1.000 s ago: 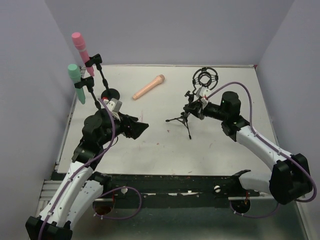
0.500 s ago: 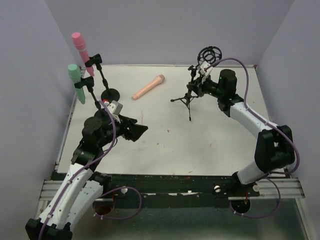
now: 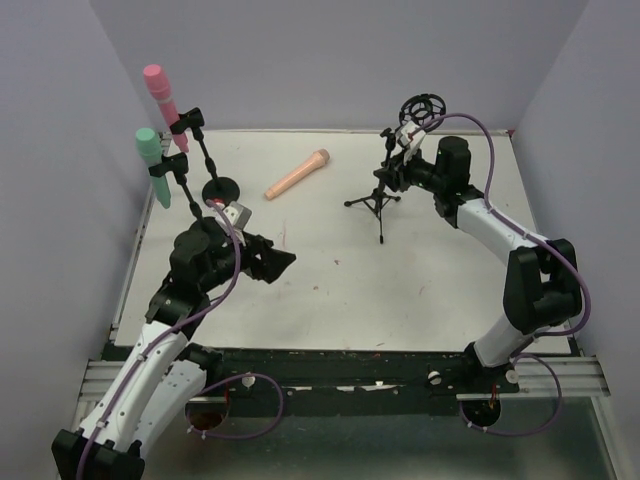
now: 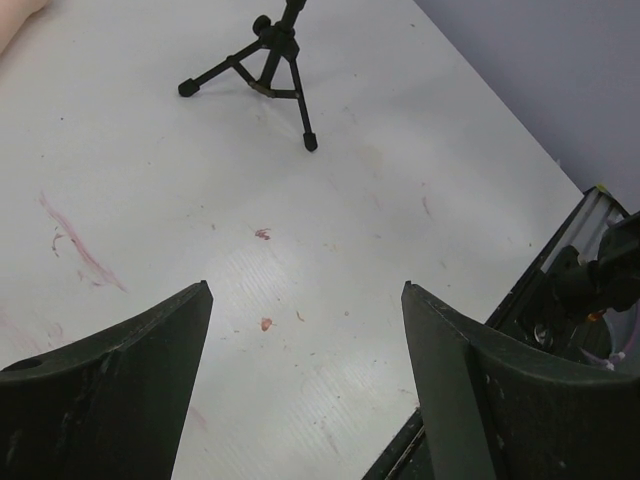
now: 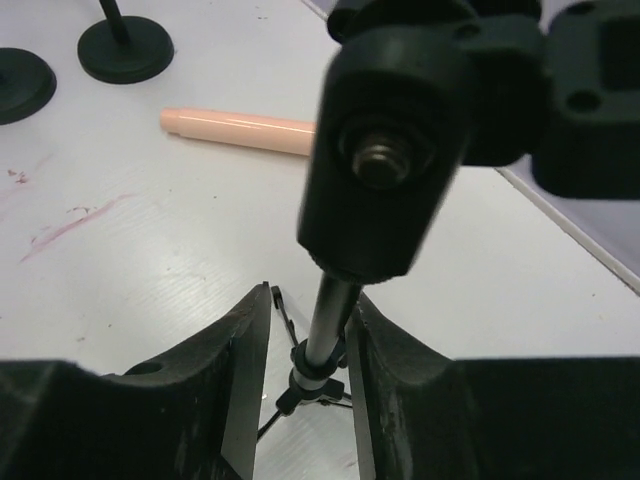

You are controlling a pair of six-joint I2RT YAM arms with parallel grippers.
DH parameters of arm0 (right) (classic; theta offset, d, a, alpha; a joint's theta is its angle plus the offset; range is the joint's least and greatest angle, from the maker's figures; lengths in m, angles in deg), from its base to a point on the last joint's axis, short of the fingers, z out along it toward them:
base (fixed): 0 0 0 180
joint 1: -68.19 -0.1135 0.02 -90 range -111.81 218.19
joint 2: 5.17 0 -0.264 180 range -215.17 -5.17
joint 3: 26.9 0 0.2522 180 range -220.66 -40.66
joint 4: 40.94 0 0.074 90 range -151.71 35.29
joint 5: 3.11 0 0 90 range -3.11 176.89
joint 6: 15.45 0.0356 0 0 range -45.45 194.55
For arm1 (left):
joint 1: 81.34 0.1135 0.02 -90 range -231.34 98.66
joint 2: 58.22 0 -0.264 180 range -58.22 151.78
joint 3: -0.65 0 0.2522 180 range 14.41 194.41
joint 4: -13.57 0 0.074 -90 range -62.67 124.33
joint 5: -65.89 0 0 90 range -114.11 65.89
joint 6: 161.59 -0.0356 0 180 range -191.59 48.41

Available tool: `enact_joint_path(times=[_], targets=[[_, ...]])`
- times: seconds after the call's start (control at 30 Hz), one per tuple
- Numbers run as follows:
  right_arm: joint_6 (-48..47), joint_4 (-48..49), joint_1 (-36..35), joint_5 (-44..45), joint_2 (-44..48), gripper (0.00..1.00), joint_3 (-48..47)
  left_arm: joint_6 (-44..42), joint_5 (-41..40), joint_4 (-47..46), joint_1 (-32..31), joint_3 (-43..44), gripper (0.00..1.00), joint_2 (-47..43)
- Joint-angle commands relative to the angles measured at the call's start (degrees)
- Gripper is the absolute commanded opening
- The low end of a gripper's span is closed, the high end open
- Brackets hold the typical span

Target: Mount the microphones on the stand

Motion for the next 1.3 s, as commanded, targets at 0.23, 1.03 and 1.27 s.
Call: enact_joint_path(times=[0.23,1.03,1.27], targets=[[1.16,-0.32,0.42,-0.53,5.37,0.78,3.95,-4.38,-4.47,5.26,-0.29,8.82,0.85,8.53],[-9.89,-32.54,5.43,-0.78,26.46,0.95,13.36,-8.43,-6.49,9.91,-0.2,14.63,0.86,11.0],[-27.74,-62.17,4.99,-10.54,27.97,0.95,6.86,-8.07,-7.02,10.01,-0.29,11.82,0.86,4.76]])
